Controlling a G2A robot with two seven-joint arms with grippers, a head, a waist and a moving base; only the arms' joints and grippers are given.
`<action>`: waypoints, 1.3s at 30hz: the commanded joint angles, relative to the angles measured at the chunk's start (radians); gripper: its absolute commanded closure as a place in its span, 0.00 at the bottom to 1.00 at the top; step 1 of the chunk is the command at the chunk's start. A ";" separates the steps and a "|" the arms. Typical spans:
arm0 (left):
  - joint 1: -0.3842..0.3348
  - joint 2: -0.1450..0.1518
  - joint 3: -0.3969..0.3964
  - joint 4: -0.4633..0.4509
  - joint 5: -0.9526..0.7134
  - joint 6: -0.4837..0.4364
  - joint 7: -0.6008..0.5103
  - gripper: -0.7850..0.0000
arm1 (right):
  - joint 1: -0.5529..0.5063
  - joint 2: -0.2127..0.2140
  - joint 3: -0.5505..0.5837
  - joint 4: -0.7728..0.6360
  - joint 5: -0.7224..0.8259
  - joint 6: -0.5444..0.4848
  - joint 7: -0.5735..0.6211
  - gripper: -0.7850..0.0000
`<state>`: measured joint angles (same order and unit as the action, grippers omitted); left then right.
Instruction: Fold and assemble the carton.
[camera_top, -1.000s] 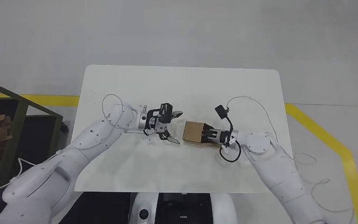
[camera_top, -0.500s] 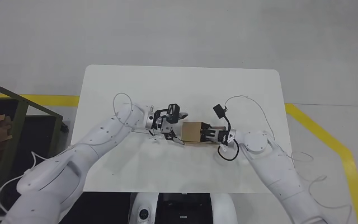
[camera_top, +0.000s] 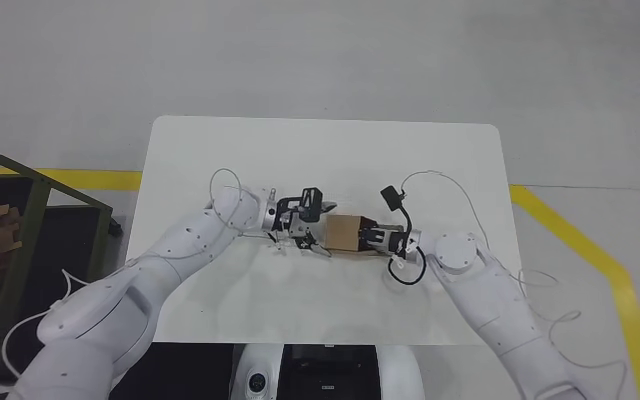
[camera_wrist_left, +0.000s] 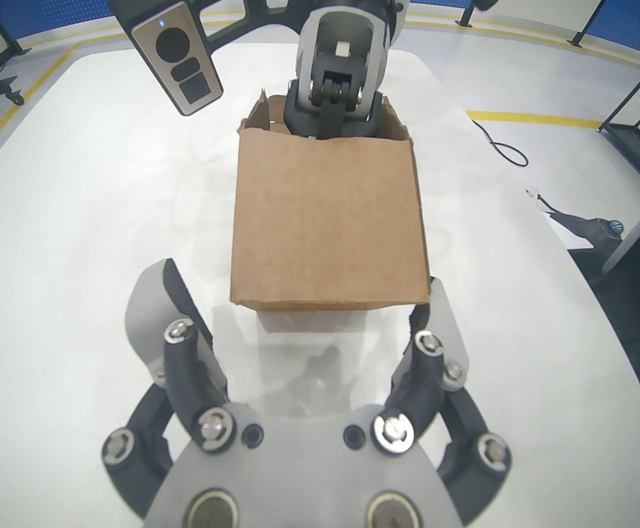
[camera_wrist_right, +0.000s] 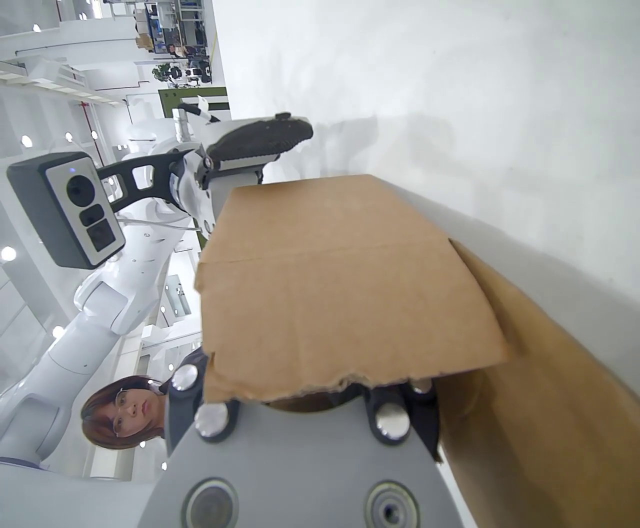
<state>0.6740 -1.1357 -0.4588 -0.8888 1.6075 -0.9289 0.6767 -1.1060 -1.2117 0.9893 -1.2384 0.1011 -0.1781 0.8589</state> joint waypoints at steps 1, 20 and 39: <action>0.002 0.001 -0.002 -0.006 0.008 -0.002 0.008 0.03 | 0.002 -0.001 -0.002 0.002 0.001 0.001 -0.001 1.00; 0.008 0.008 -0.027 -0.006 0.032 -0.047 0.050 0.22 | 0.008 -0.003 -0.011 0.013 -0.011 0.005 -0.013 1.00; 0.023 0.022 -0.064 -0.021 0.047 -0.046 0.054 0.21 | -0.094 0.042 0.136 -0.079 -0.015 -0.019 -0.019 1.00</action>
<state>0.6956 -1.1144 -0.5209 -0.9077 1.6537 -0.9741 0.7319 -1.1919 -1.1733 1.1134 -1.3098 0.0878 -0.1983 0.8407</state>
